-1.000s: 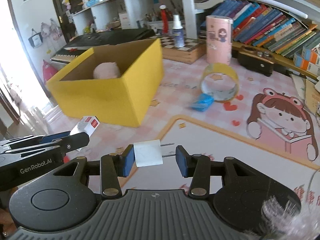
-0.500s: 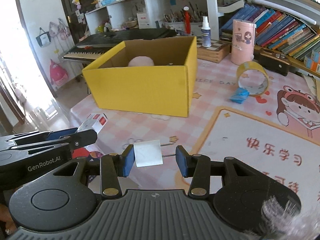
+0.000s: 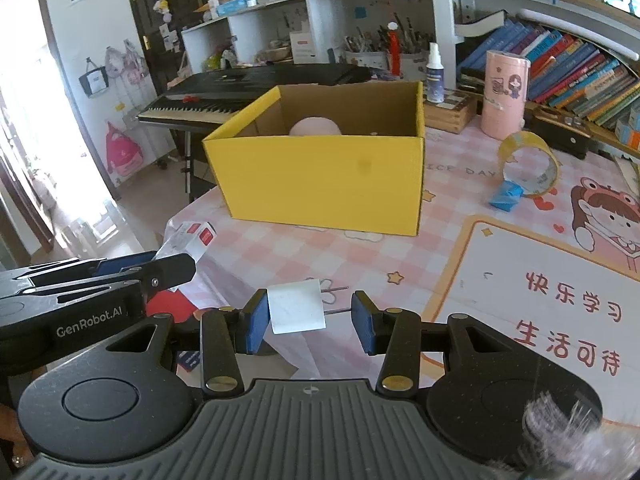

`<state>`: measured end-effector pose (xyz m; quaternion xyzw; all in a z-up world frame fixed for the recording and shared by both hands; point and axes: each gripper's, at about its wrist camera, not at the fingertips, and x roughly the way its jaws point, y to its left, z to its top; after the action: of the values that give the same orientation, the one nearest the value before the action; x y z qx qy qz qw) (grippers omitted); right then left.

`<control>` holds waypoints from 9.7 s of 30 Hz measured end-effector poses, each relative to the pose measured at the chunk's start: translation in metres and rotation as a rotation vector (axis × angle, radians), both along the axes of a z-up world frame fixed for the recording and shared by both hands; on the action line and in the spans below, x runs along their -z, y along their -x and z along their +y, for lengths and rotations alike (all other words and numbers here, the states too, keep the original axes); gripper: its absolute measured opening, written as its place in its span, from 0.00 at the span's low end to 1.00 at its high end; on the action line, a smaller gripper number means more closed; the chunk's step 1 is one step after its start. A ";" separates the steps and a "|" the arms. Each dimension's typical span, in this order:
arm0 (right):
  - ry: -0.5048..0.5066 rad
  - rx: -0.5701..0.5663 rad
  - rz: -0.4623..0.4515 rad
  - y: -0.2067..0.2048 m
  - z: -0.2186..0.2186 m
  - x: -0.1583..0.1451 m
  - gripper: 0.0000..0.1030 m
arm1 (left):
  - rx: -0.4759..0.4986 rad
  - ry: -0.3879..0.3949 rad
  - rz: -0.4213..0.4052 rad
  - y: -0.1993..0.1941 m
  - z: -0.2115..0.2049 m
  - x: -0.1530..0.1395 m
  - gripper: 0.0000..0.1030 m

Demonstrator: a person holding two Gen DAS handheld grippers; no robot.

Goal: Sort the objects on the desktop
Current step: 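Lift the medicine box and charger plug in both tools toward the yellow box, then lower both tools into the yellow box and open them, dropping both items, then lift both open tools out of the yellow box and withdraw, then move both open tools toward the blue item and yellow tape roll, then close the left tool on the blue item while the right tool grasps the yellow tape roll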

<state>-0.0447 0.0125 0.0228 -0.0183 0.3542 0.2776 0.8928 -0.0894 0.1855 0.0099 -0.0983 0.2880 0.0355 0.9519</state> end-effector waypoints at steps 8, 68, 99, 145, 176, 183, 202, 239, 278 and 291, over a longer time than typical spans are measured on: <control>0.007 -0.005 -0.003 0.000 0.007 -0.001 0.40 | -0.007 0.004 -0.007 0.002 0.005 0.000 0.27; 0.154 -0.318 -0.103 -0.238 0.054 -0.023 0.41 | -0.079 -0.066 0.051 -0.203 -0.002 -0.010 0.27; 0.245 -0.468 -0.067 -0.262 0.063 -0.008 0.41 | -0.073 -0.151 0.086 -0.206 -0.018 -0.014 0.33; 0.025 0.101 -0.180 -0.080 -0.020 -0.032 0.52 | -0.138 -0.145 -0.045 -0.057 0.011 -0.031 0.67; 0.059 0.105 -0.131 0.015 -0.021 0.001 0.55 | -0.032 -0.165 -0.001 0.004 -0.021 -0.009 0.68; 0.066 0.123 -0.123 0.023 -0.024 0.004 0.56 | 0.000 -0.161 0.005 0.007 -0.026 -0.007 0.68; 0.072 0.227 -0.105 0.019 -0.054 0.007 0.58 | 0.099 -0.154 0.015 -0.014 -0.053 -0.002 0.68; 0.064 0.231 -0.042 -0.128 -0.195 0.012 0.58 | 0.129 -0.150 0.057 -0.145 -0.201 0.004 0.68; 0.039 0.156 -0.022 -0.274 -0.244 0.015 0.59 | 0.066 -0.193 0.194 -0.317 -0.254 0.071 0.46; 0.057 0.106 -0.013 -0.284 -0.226 0.023 0.60 | 0.085 -0.190 0.169 -0.308 -0.246 0.070 0.26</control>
<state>0.2398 -0.2139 -0.0001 -0.0267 0.3565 0.2197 0.9077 0.2183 -0.0603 -0.0603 0.0079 0.3664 0.0303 0.9299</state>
